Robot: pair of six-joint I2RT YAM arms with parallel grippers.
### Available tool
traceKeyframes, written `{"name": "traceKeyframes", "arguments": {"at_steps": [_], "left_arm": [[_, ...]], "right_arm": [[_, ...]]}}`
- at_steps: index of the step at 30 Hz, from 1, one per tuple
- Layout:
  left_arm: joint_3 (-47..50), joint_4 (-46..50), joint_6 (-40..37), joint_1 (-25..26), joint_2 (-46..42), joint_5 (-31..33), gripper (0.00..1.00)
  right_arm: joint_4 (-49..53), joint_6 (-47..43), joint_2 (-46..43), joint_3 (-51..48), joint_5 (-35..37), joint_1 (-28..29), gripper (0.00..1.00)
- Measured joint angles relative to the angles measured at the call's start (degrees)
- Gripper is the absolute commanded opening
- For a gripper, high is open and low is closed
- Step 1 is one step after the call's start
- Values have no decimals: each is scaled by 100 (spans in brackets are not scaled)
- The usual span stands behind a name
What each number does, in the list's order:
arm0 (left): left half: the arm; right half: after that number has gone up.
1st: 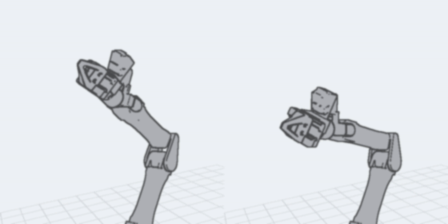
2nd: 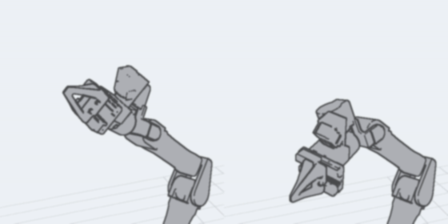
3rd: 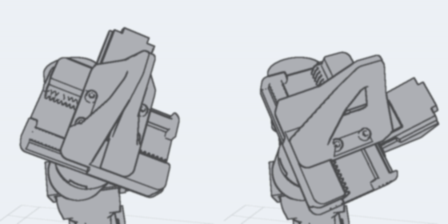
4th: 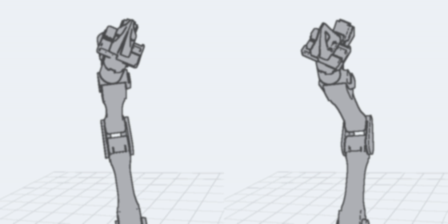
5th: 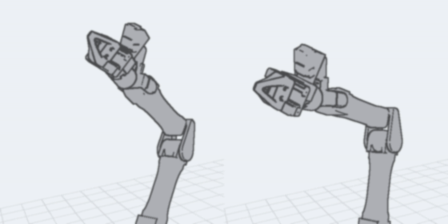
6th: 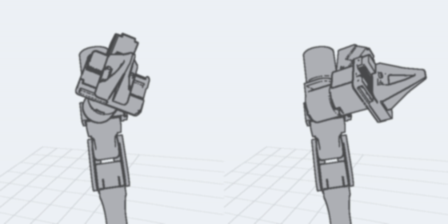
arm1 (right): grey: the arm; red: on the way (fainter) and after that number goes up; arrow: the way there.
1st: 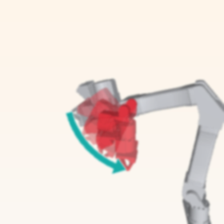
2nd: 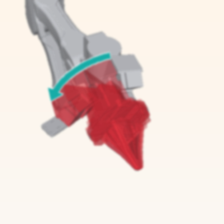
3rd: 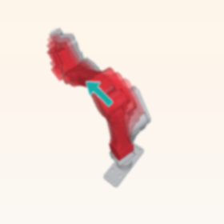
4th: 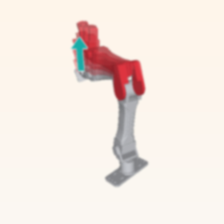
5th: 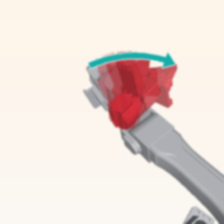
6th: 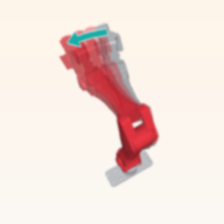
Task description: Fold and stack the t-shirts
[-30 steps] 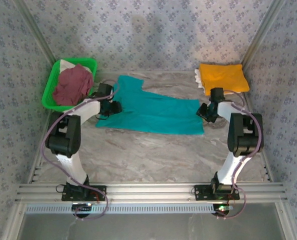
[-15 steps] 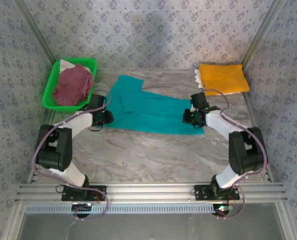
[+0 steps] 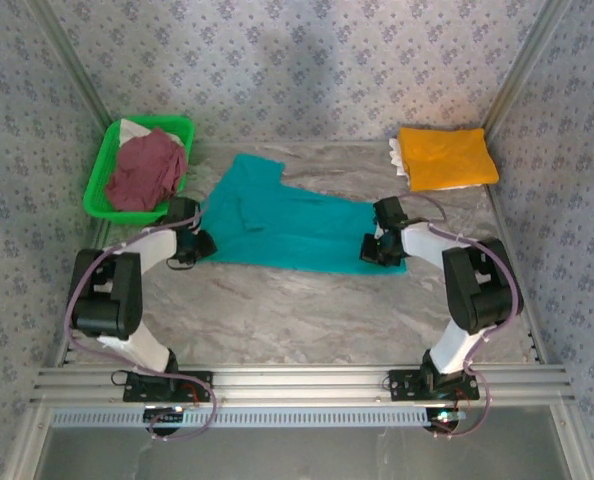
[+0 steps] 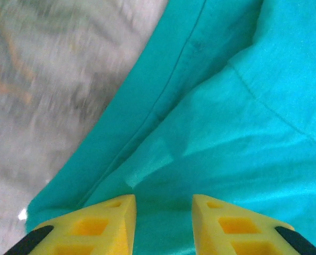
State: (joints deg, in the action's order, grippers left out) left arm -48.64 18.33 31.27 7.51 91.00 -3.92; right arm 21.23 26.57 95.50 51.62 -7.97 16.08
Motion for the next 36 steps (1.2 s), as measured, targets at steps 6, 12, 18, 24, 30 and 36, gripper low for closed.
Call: {"name": "traceKeyframes", "arguments": {"at_steps": [6,12,18,24,30,36], "left_arm": [[911,581,363,122,-1593,-55,34],[767,984,546,372,-2306,13,40],[-706,686,479,955,-1167,-68,45],[-1746,175,459,1047,584,-363,47],[-2087,190,468,1141,1346,-382,49],[-2210,114,481,1178,1784,-459,47]], "right_arm": [[245,160,-684,-667,-164,50,9],[542,188,-804,-649,-205,160,14],[538,125,-804,-153,-186,188,17],[382,87,-706,372,-188,326,17],[339,81,-542,415,-186,376,17],[299,81,-522,413,-188,374,17]]}}
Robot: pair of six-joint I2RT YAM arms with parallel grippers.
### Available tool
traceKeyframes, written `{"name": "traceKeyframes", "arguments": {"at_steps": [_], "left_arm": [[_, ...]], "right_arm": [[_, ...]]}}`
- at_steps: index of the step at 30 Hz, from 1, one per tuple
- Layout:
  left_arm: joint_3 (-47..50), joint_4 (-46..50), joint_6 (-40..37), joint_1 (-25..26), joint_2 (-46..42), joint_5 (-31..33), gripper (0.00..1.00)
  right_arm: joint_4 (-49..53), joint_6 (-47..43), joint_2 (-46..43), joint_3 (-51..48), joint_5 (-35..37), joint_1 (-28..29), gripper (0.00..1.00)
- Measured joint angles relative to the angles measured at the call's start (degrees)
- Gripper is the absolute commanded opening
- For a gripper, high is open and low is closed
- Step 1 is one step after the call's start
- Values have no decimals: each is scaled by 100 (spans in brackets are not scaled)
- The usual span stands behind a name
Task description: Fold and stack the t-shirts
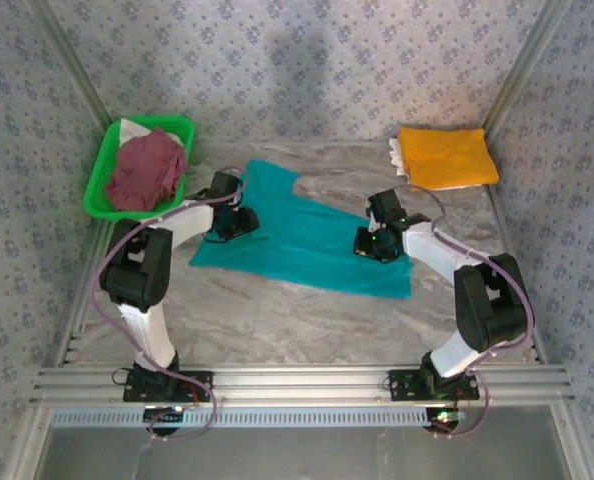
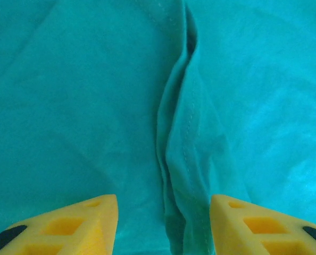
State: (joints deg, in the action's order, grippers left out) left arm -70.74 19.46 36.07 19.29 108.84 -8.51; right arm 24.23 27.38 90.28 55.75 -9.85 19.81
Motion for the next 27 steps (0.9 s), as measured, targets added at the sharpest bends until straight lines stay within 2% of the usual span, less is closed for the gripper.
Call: {"name": "traceKeyframes", "arguments": {"at_steps": [3,6,12,17,24,27], "left_arm": [[-199,17,-15,28,267,-11,43],[-367,13,-44,96,413,-28,28],[-678,9,4,282,540,-72,24],[-929,103,15,378,573,-50,11],[-1423,247,24,494,844,-9,8],[-1810,367,15,592,1143,-9,14]], "right_arm": [[-44,0,20,2,2,0,17],[-55,0,48,2,0,0,17],[-70,0,114,2,4,2,18],[-70,0,201,2,2,0,20],[-72,0,289,2,-2,0,21],[-72,0,297,2,0,0,21]]}}
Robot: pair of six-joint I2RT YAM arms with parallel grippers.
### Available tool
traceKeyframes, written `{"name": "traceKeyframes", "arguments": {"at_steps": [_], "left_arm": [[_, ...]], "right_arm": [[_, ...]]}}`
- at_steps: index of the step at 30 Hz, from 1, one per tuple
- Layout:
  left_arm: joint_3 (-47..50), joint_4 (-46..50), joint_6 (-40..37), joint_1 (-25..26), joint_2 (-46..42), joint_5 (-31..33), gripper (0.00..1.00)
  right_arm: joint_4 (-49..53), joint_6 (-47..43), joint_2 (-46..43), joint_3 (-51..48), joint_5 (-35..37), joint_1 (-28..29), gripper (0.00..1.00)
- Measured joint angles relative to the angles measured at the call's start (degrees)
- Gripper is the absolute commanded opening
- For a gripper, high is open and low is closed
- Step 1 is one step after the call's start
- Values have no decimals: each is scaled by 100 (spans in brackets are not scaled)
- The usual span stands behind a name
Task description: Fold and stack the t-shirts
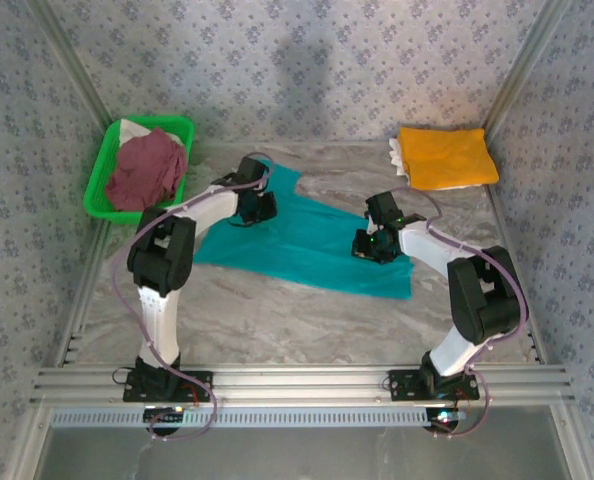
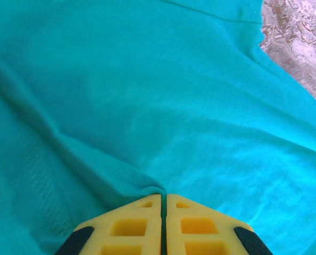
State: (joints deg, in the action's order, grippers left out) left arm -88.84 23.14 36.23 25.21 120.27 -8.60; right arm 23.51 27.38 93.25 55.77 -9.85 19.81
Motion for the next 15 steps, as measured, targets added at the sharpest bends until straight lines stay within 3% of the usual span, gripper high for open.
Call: {"name": "traceKeyframes", "arguments": {"at_steps": [3,6,10,15], "left_arm": [[-577,249,-63,118,372,4,14],[-1314,533,-175,234,793,4,29],[-2240,946,-339,354,1261,66,34],[-2398,1204,-426,417,1228,201,37]], "right_arm": [[2,0,13,0,-2,0,22],[0,0,26,0,-4,0,23],[-9,0,35,0,-7,0,23],[-20,0,68,0,-7,0,23]]}}
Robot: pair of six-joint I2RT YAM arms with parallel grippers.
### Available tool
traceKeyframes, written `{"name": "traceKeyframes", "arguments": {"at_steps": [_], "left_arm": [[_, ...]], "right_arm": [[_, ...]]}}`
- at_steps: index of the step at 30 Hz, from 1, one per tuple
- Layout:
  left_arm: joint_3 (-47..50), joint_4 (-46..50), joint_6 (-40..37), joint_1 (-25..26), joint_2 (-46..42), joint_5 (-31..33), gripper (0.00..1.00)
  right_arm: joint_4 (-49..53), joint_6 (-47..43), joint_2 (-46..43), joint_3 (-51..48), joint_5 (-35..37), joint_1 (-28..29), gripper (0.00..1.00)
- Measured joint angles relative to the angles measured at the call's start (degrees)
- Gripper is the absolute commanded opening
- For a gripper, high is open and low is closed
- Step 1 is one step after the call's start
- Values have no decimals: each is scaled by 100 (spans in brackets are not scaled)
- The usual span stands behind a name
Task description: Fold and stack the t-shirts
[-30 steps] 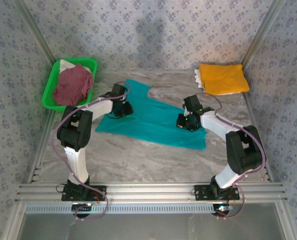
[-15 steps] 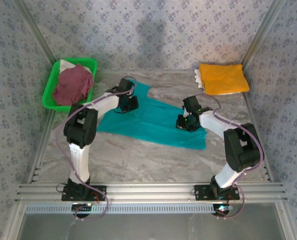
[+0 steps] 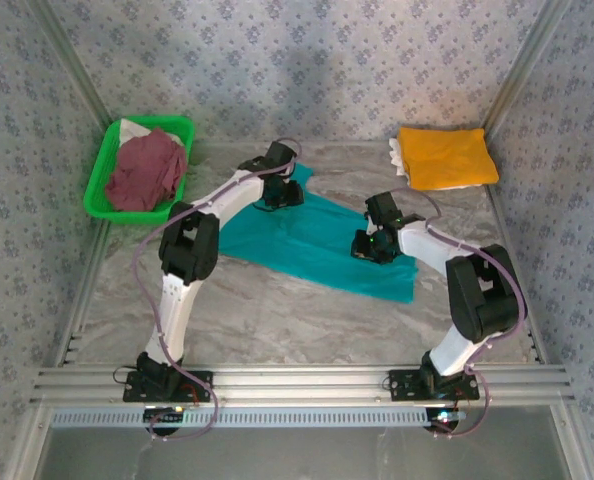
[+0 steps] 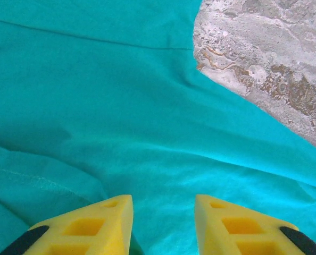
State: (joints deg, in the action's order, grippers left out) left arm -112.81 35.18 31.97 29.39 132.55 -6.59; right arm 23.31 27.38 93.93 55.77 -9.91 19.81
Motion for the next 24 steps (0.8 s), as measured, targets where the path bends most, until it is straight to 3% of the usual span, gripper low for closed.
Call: {"name": "traceKeyframes", "arguments": {"at_steps": [3,8,13,18,24], "left_arm": [[323,-116,-2,-2,-321,83,39],[2061,-935,118,-83,-1904,184,42],[3136,-1624,352,-348,-2881,186,31],[3753,-1912,461,-514,-2640,146,23],[3499,-1956,444,-485,-1703,11,22]], "right_arm": [[0,0,4,4,0,0,24],[-50,-2,4,11,-4,0,23],[-173,-20,-31,11,-109,13,22],[-350,9,-129,-7,-155,9,20],[-472,26,-282,-72,-177,9,21]]}}
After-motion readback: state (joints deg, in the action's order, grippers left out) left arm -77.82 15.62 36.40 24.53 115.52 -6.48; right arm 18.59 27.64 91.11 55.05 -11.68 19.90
